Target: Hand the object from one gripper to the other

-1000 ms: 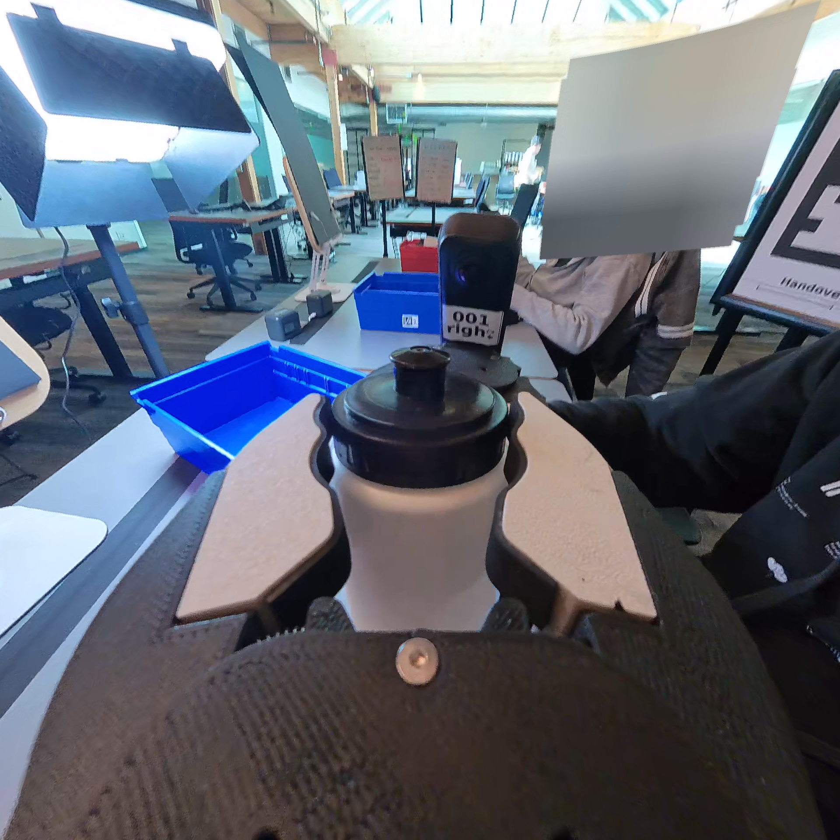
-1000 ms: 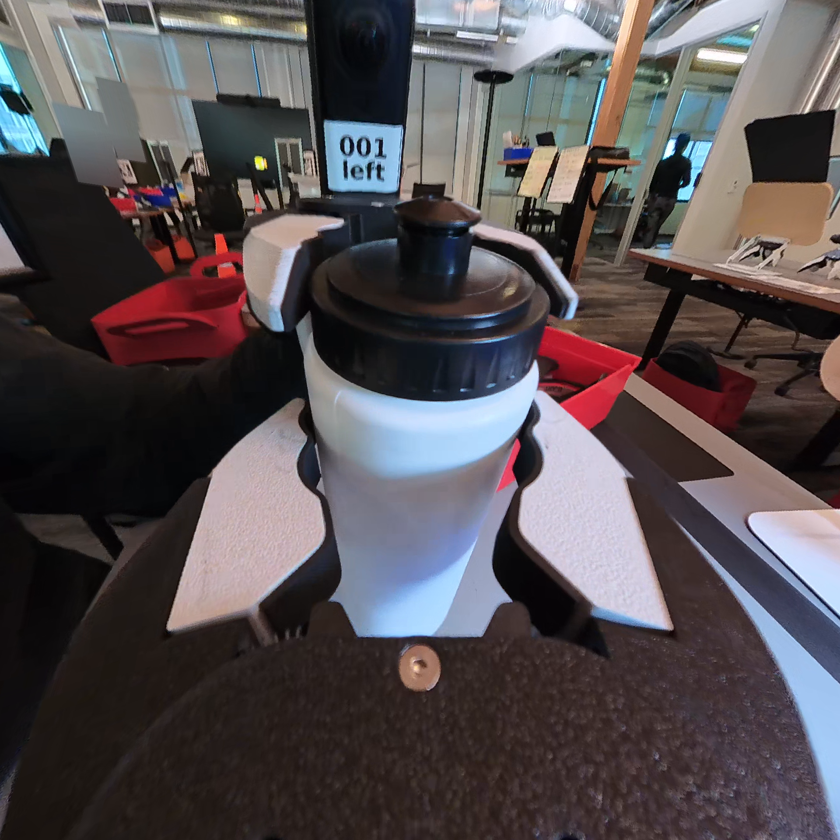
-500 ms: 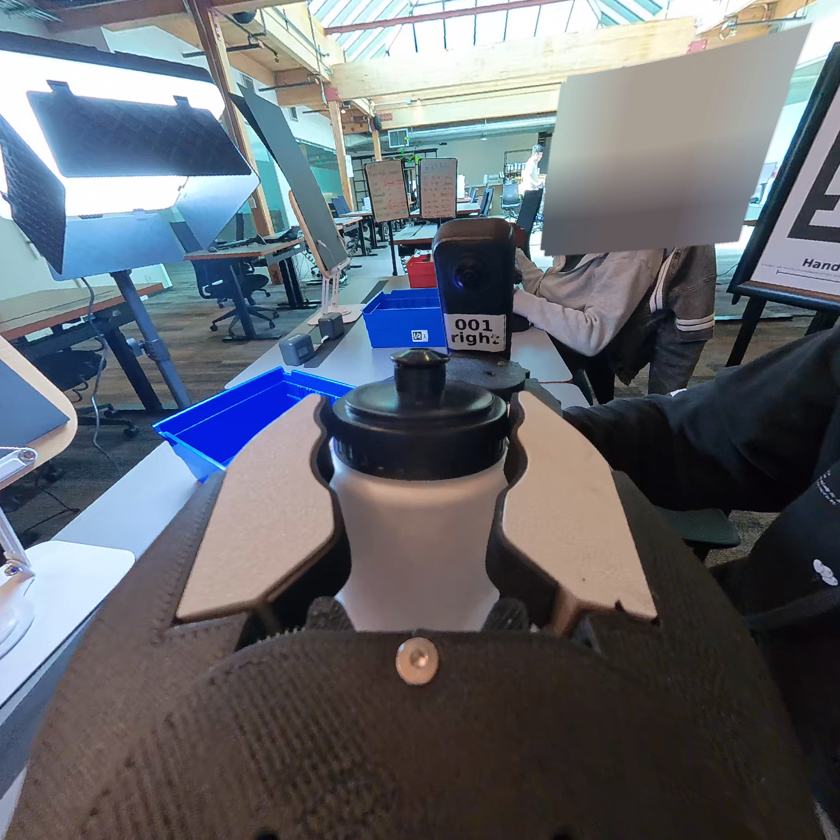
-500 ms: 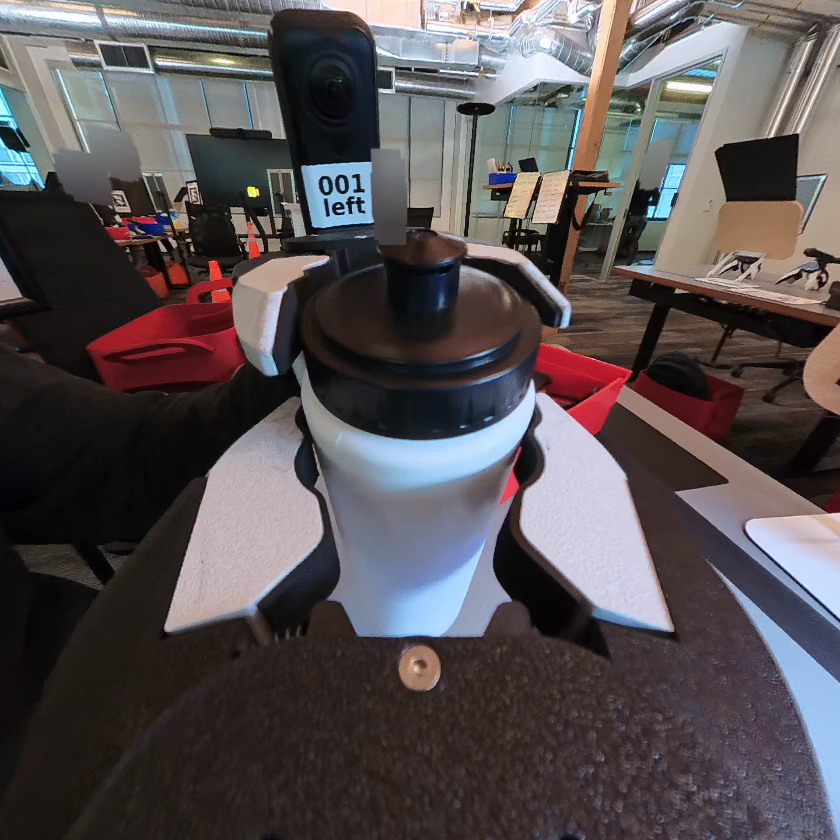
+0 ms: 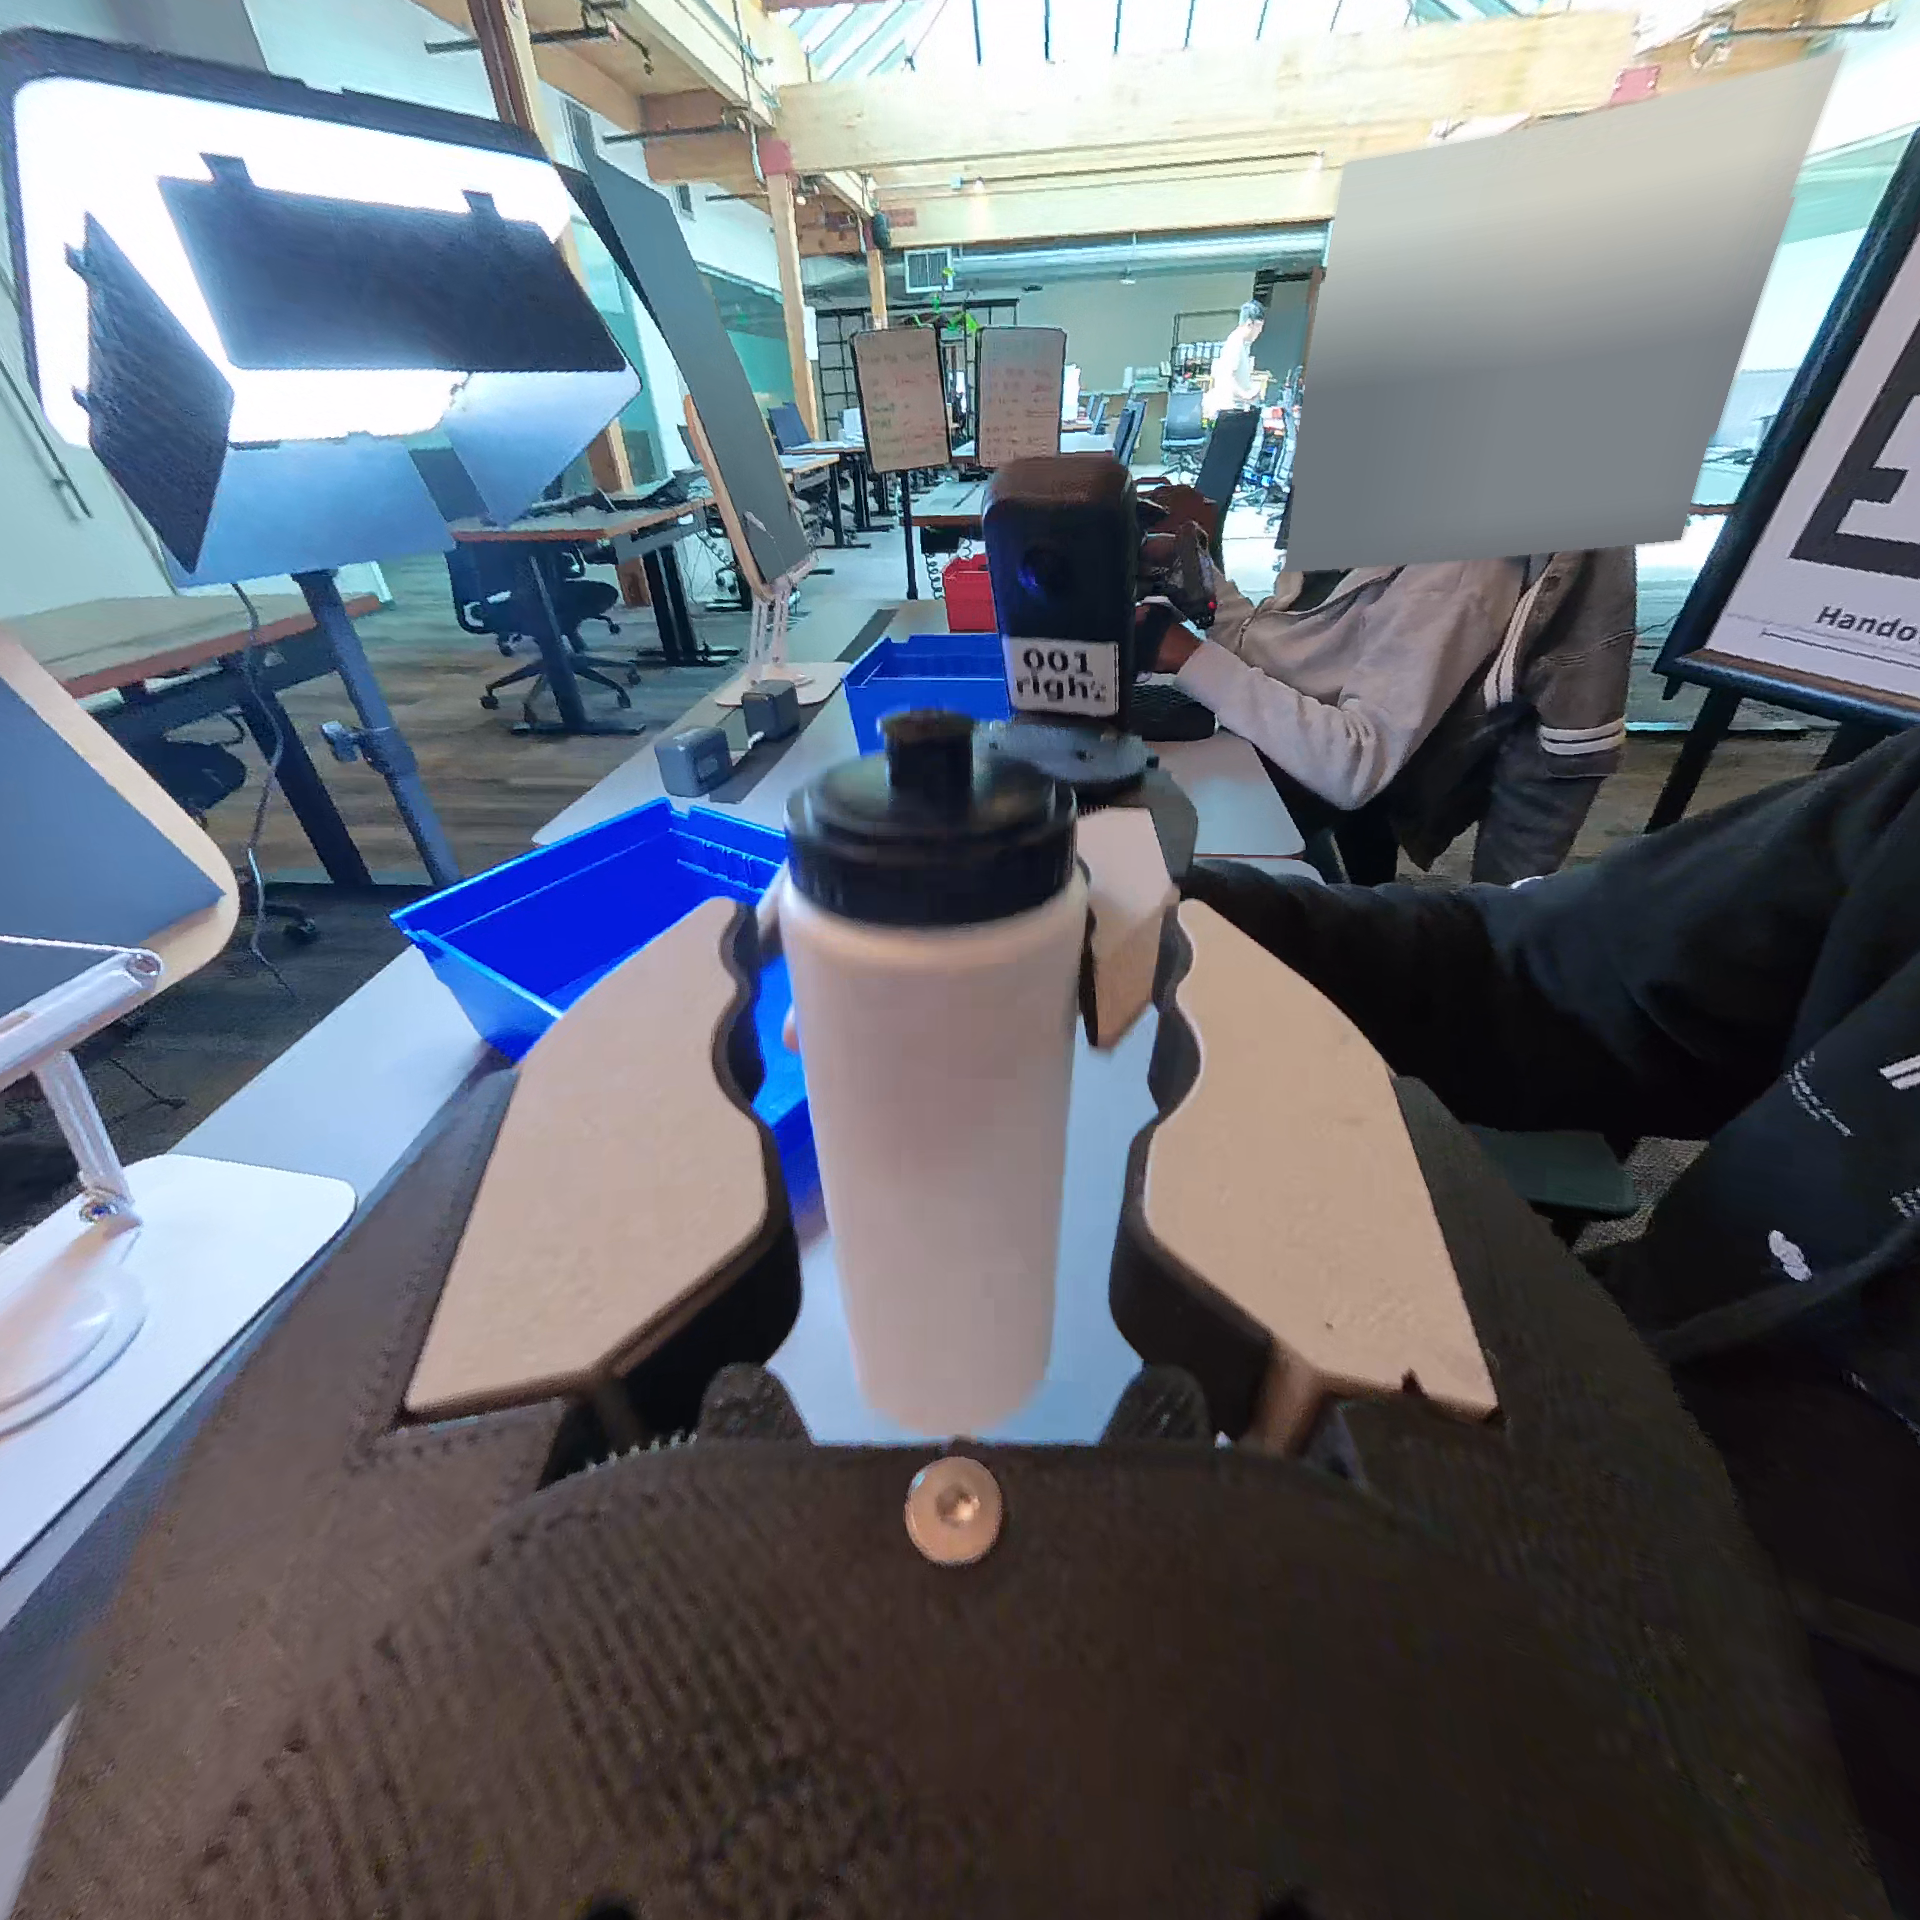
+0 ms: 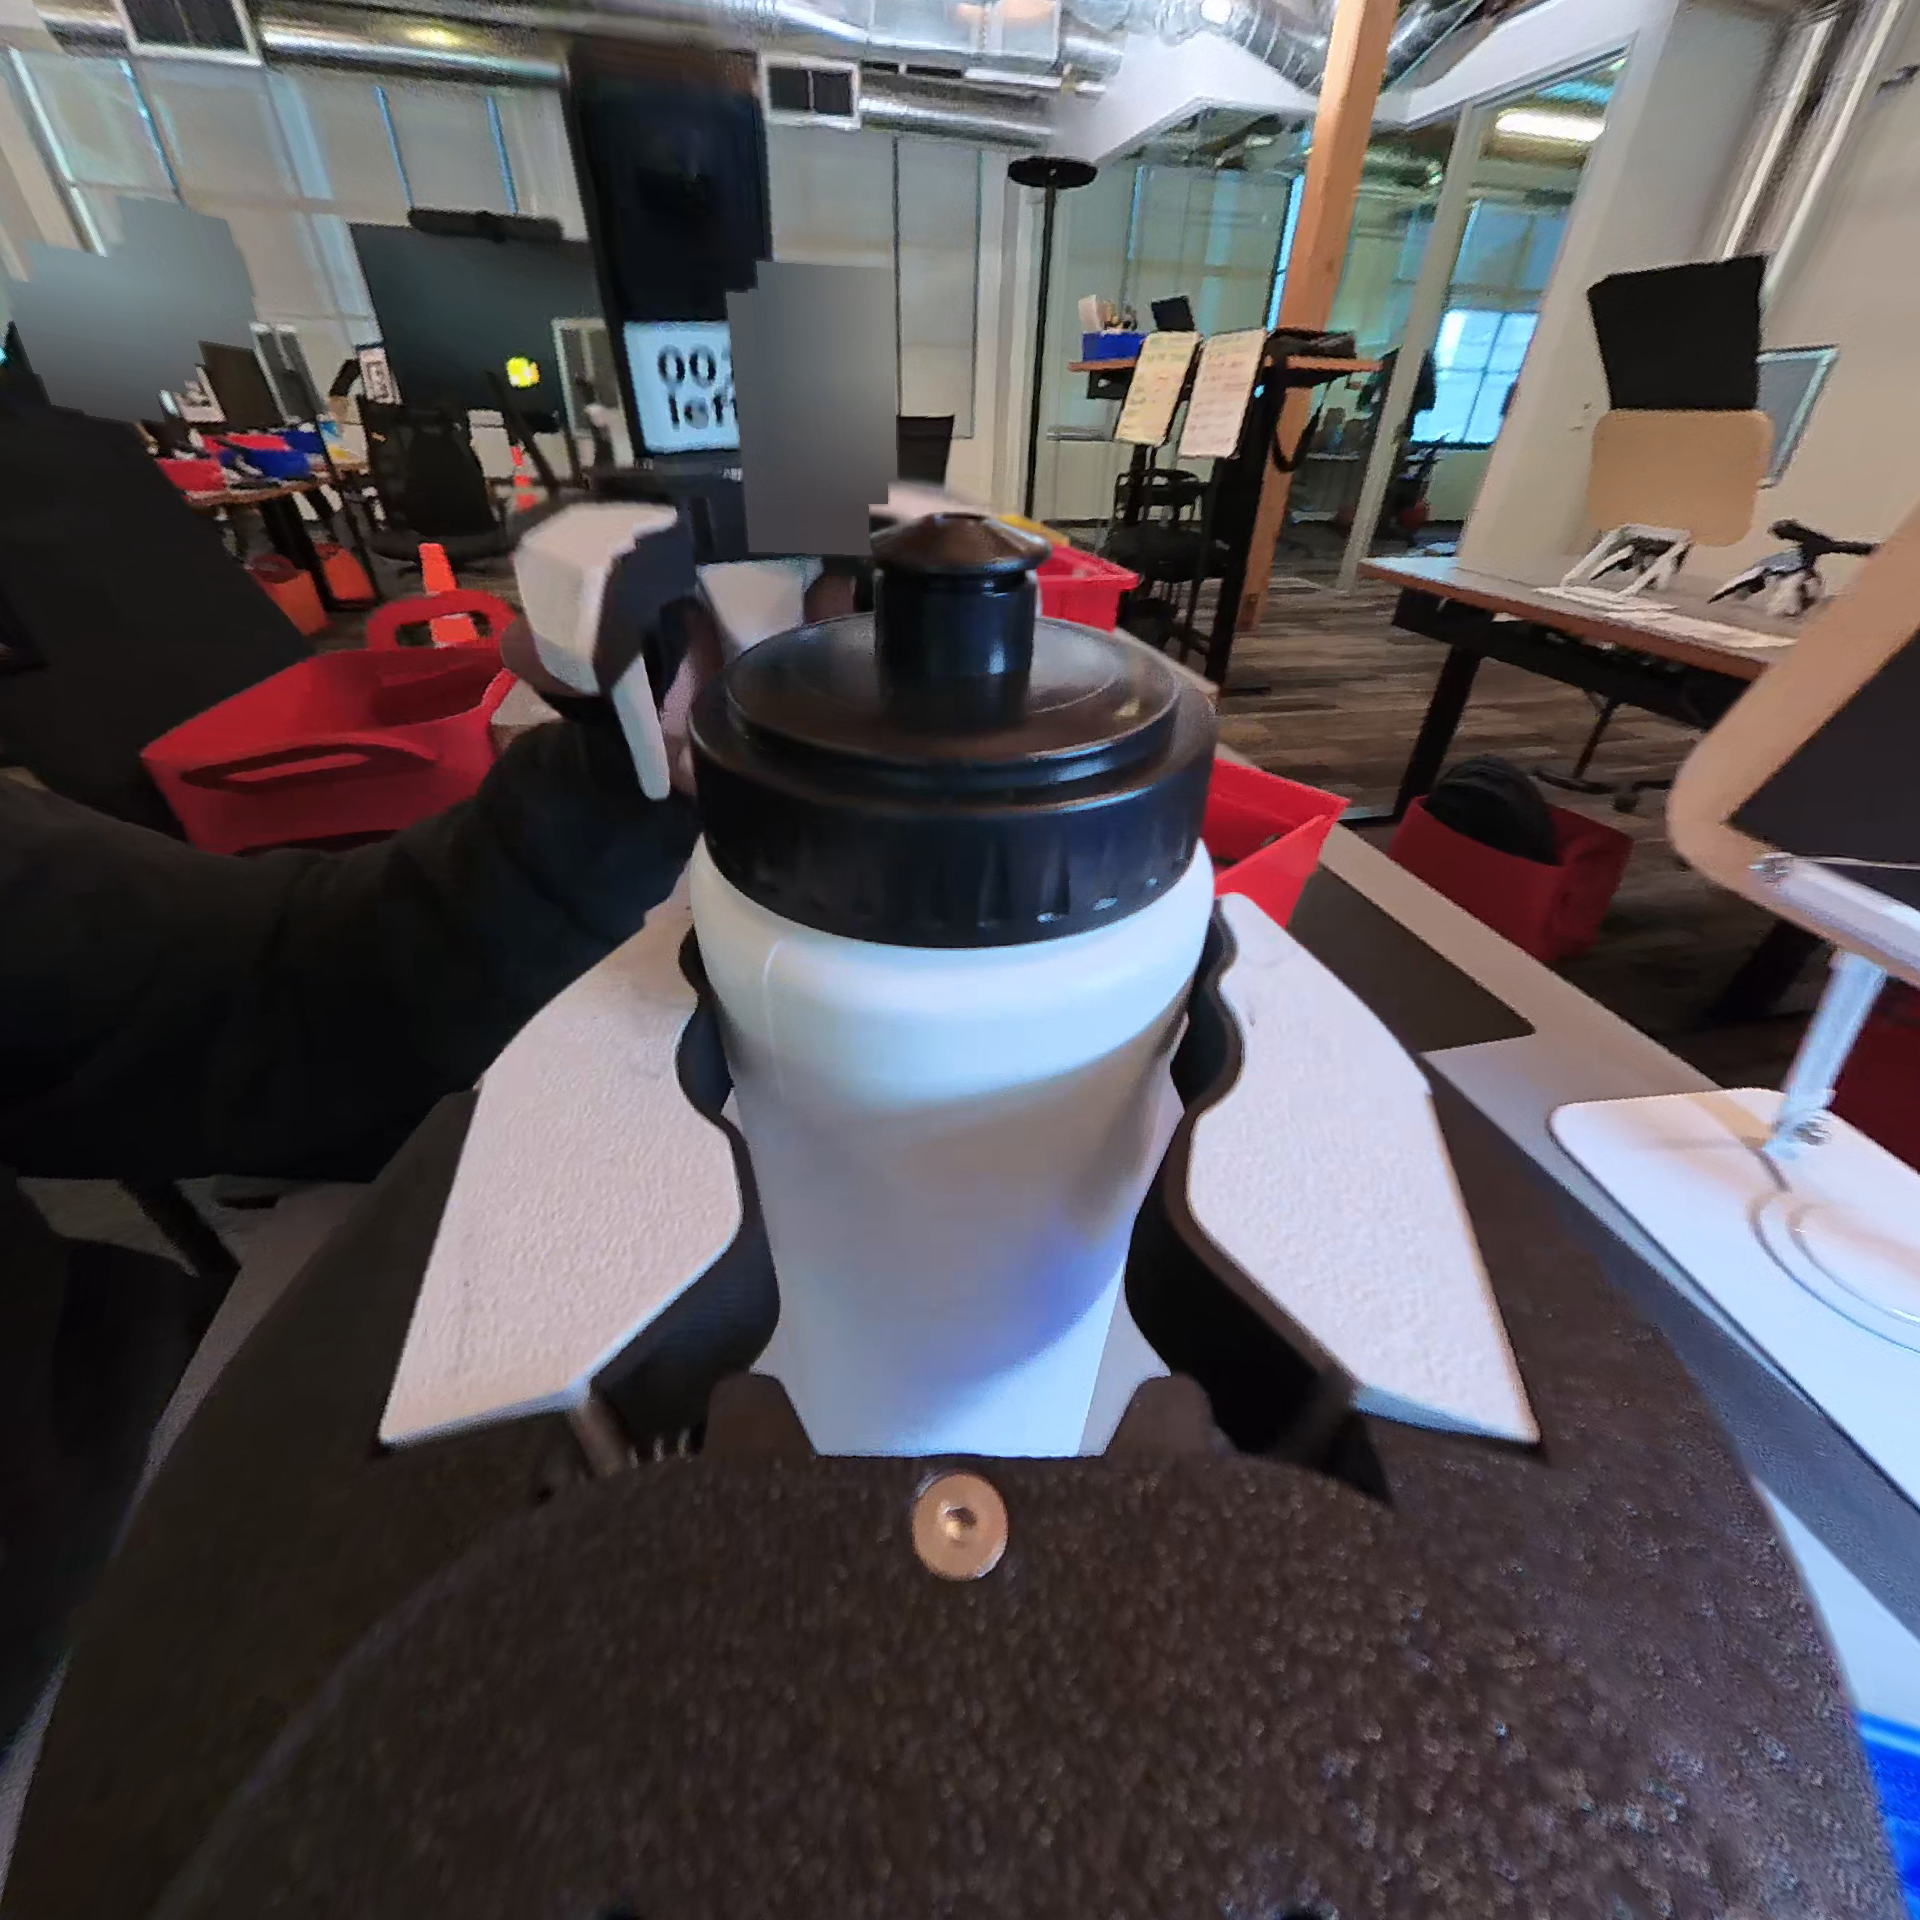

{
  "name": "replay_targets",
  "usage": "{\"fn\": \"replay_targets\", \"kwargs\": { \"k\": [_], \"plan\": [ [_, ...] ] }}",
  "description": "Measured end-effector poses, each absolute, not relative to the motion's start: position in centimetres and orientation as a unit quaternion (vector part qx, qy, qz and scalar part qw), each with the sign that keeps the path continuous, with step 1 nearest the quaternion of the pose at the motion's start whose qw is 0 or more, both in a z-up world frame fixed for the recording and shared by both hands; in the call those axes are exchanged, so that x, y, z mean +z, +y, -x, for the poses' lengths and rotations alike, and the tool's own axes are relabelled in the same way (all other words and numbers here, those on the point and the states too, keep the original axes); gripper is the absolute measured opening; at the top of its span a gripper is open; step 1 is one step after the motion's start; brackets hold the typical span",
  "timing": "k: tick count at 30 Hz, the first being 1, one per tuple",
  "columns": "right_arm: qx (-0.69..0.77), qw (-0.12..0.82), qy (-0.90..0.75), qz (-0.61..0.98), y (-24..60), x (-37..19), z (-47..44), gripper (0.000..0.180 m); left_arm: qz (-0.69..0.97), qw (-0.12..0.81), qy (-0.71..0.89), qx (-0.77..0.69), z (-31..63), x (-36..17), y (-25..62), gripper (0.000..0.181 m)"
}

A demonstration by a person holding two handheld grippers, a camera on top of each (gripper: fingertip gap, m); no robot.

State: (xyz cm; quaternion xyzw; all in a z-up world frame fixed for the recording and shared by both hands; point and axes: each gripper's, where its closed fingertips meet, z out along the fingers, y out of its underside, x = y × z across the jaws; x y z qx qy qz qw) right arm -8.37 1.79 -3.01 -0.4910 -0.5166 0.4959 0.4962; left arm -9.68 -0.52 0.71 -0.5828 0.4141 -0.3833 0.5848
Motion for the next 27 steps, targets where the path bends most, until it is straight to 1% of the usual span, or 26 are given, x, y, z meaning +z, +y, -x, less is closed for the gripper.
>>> {"fn": "replay_targets", "kwargs": {
  "k": [5,12,17,27],
  "plan": [
    [0.505,0.518,-0.487,0.49,3.4,-0.9,5.7,0.086,0.598,0.566,0.409,-0.394,8.9,-1.3,0.8,0.074],
    [0.501,0.511,-0.507,0.48,2.3,-1.3,6.5,0.086,0.61,0.54,0.425,-0.395,5.3,-4.7,1.6,0.082],
    [0.502,0.497,-0.529,0.471,0.9,-2.2,7.8,0.086,0.608,0.539,0.432,-0.392,4.4,-5.2,1.4,0.08],
    [0.505,0.501,-0.529,0.464,0.7,-1.9,7.8,0.086,0.597,0.545,0.437,-0.395,4.2,-5.1,1.1,0.079]
  ]
}}
